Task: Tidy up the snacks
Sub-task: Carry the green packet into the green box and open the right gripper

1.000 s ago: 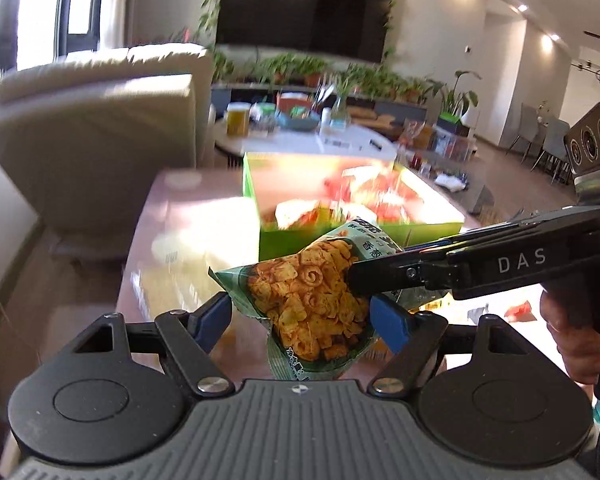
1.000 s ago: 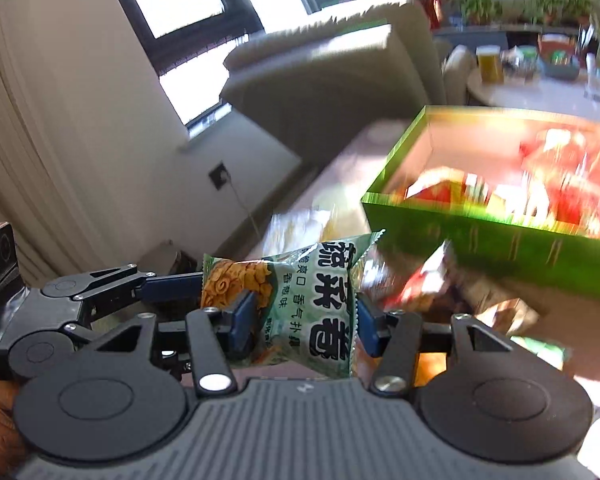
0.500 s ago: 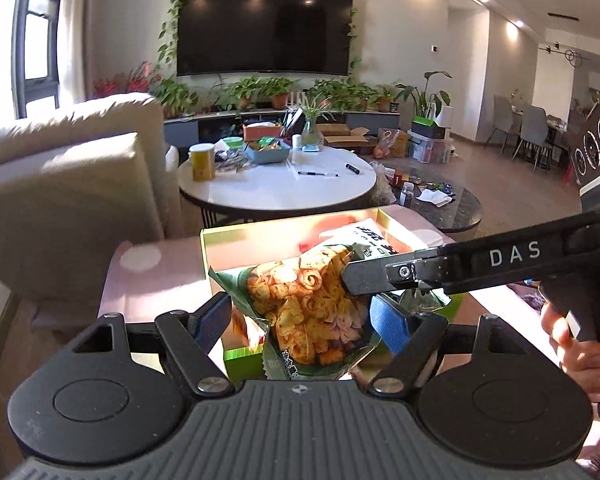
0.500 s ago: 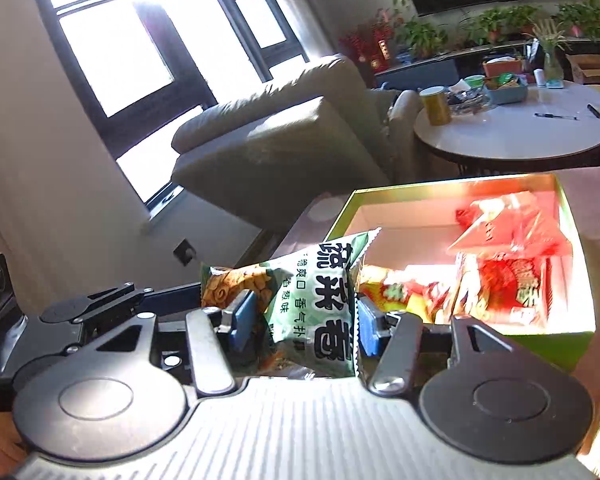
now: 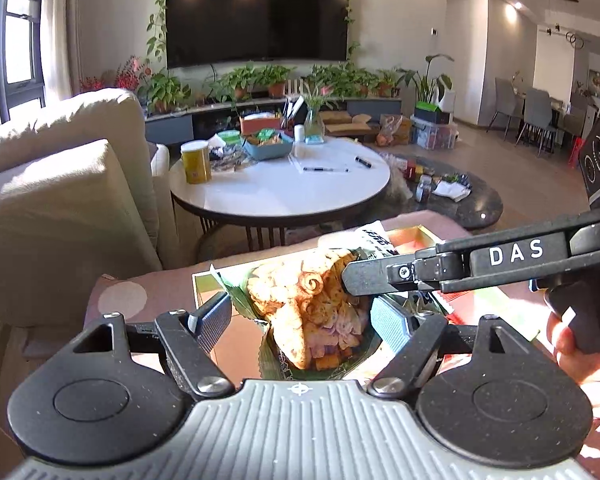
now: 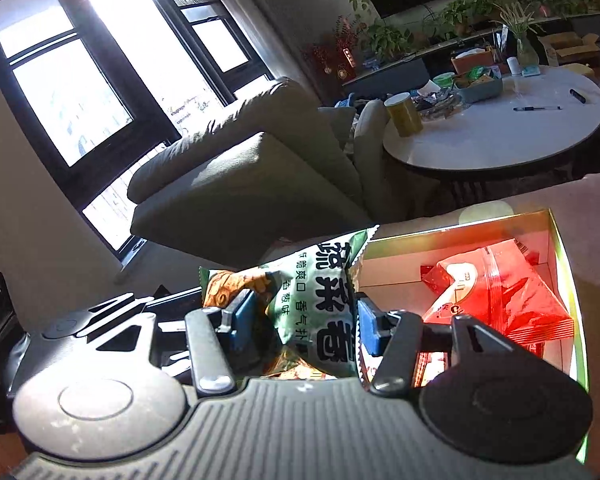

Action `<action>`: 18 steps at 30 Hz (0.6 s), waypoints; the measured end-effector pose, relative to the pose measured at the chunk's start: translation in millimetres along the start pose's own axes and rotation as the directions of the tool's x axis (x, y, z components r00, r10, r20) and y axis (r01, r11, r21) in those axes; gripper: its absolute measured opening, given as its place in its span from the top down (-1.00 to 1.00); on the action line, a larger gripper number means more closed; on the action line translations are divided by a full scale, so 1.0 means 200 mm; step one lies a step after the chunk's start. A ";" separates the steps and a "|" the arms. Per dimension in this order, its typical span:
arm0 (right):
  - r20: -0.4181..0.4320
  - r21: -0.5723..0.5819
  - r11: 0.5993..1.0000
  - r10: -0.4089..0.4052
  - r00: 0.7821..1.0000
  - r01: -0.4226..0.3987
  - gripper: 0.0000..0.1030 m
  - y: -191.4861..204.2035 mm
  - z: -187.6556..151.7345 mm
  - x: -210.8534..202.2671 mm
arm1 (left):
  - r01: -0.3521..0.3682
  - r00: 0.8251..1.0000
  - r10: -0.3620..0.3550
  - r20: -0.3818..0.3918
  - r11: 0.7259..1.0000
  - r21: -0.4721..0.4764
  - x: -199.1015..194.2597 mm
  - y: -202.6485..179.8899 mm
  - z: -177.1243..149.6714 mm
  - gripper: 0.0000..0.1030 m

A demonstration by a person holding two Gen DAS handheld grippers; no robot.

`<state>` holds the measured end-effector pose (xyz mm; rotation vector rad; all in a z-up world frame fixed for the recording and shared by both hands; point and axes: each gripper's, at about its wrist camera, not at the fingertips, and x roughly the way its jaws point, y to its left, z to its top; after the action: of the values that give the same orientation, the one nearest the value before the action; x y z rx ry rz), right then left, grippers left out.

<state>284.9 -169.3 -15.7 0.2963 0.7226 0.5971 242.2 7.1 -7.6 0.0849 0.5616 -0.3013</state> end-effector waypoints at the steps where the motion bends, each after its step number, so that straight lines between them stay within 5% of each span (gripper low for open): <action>1: -0.005 0.007 1.000 -0.001 1.000 0.001 -0.06 -0.01 0.00 0.02 | 0.001 1.000 -0.001 -0.007 1.000 -0.003 0.02 0.01 -0.01 -0.43; 18: -0.026 -0.016 0.997 -0.073 0.997 0.073 -0.23 -0.07 -0.03 0.13 | -0.048 0.997 0.044 -0.066 0.998 -0.050 0.20 0.09 -0.05 -0.48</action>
<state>302.6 -164.8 -39.7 0.2471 0.7511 0.5377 274.4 15.9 -36.4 0.0575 0.6306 -0.2395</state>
